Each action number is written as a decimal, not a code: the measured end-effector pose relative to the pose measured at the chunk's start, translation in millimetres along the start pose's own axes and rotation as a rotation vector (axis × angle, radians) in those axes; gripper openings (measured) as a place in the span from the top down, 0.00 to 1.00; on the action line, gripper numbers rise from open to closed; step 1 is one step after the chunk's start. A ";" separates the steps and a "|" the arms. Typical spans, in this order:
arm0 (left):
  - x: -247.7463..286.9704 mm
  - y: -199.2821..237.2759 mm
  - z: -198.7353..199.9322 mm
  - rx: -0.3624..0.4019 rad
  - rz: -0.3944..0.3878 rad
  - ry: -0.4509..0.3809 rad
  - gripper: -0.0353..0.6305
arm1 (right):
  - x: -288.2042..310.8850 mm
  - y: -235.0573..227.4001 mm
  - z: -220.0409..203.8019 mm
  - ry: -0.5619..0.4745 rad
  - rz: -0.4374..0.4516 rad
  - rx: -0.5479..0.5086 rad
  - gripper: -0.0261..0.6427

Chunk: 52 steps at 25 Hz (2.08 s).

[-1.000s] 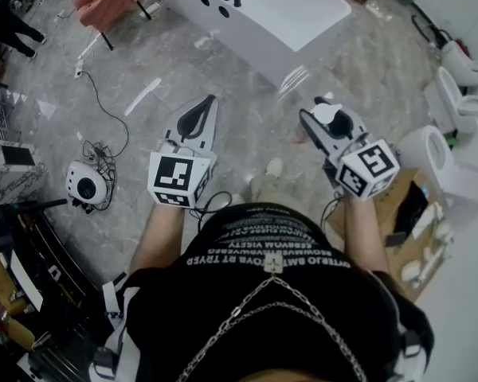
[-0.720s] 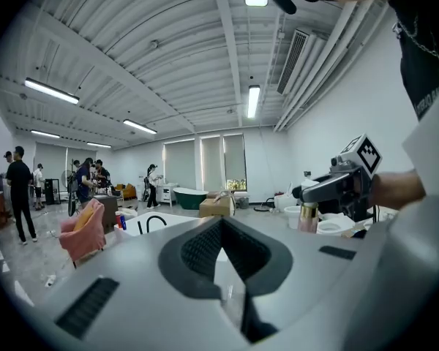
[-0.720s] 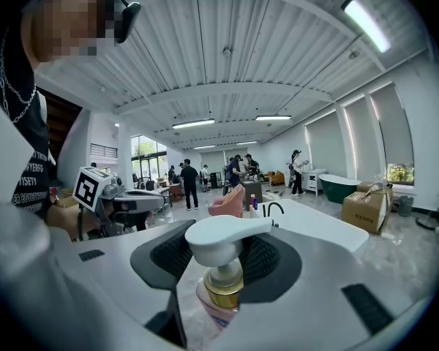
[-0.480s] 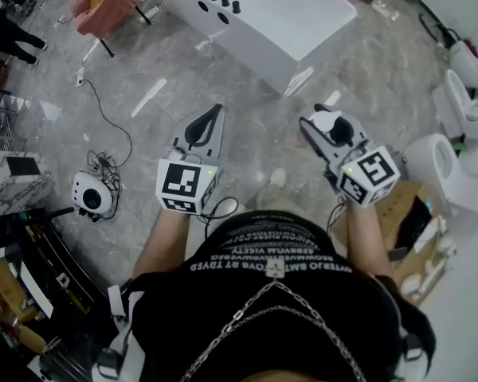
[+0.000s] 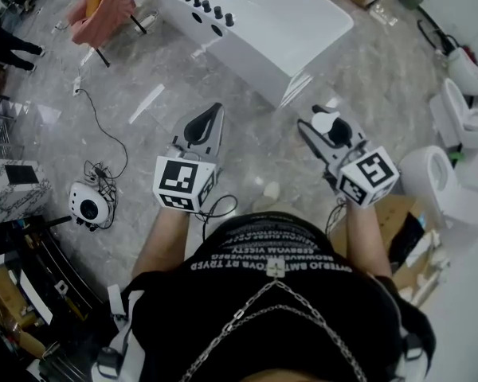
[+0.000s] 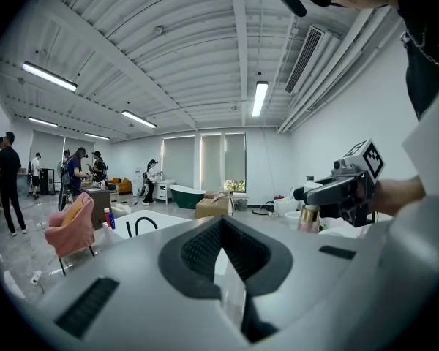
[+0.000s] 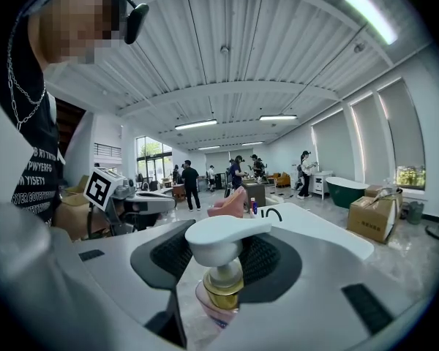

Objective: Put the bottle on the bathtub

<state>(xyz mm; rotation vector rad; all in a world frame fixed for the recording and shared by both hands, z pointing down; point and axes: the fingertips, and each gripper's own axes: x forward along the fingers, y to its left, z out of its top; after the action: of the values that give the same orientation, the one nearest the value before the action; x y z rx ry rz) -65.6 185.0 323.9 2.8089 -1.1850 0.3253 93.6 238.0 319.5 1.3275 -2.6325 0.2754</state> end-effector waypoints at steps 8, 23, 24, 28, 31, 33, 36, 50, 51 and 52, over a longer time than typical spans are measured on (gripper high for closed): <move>42.8 -3.5 13.4 -0.003 0.024 -0.005 0.94 | -0.5 -41.8 7.3 -0.007 0.037 -0.025 0.71; 63.3 -18.5 11.0 0.000 0.116 0.047 0.94 | -2.3 -84.6 -1.8 -0.009 0.125 -0.032 0.71; 62.7 -17.1 11.5 0.000 0.121 0.046 0.94 | -0.5 -84.7 -1.8 -0.011 0.128 -0.025 0.71; 58.4 -15.3 12.5 0.011 0.126 0.042 0.94 | 4.7 -77.3 -4.8 -0.014 0.142 -0.018 0.71; 58.9 -8.2 12.4 0.017 0.126 0.046 0.94 | 11.1 -75.1 -2.2 -0.017 0.147 -0.014 0.71; 61.4 -2.5 12.2 0.018 0.121 0.046 0.94 | 17.9 -76.1 -0.4 -0.016 0.144 -0.015 0.71; 67.5 7.5 10.4 0.018 0.113 0.045 0.94 | 29.8 -79.1 0.8 -0.010 0.135 -0.026 0.71; 130.2 82.6 22.2 0.008 0.031 0.031 0.94 | 108.7 -112.1 26.3 0.012 0.085 -0.024 0.71; 134.2 87.7 24.9 0.012 0.027 0.028 0.94 | 114.2 -116.2 28.6 0.015 0.077 -0.025 0.71; 137.6 94.3 26.9 0.015 0.025 0.027 0.94 | 120.4 -119.5 31.5 0.017 0.071 -0.025 0.71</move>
<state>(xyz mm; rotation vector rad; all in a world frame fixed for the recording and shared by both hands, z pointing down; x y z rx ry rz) -35.2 18.8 327.3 2.7949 -1.2180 0.3743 117.2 67.3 328.3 1.2210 -2.6635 0.2613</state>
